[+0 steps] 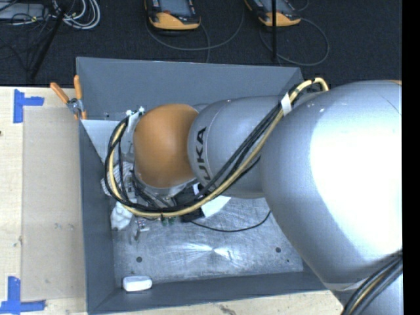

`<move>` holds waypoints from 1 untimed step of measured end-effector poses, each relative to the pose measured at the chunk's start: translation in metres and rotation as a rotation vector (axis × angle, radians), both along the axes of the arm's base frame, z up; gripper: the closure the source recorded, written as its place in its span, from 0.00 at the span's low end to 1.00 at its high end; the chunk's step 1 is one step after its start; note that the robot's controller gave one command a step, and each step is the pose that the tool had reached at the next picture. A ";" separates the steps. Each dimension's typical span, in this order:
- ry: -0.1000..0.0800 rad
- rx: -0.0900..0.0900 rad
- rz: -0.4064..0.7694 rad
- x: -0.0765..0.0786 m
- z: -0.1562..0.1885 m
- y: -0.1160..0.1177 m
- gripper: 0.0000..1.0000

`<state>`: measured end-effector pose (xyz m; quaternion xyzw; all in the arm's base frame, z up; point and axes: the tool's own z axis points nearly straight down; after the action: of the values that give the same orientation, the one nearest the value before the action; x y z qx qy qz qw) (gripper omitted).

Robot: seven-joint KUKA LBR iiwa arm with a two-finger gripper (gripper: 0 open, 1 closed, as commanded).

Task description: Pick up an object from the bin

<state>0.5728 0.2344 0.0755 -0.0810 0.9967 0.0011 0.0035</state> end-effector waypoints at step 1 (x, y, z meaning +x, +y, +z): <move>0.003 -0.001 -0.005 0.008 0.001 0.006 0.00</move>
Offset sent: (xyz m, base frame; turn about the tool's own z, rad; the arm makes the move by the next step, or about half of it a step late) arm 0.0039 0.0063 -0.0055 -0.0680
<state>0.5812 0.2404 0.0761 -0.0783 0.9969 0.0010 0.0019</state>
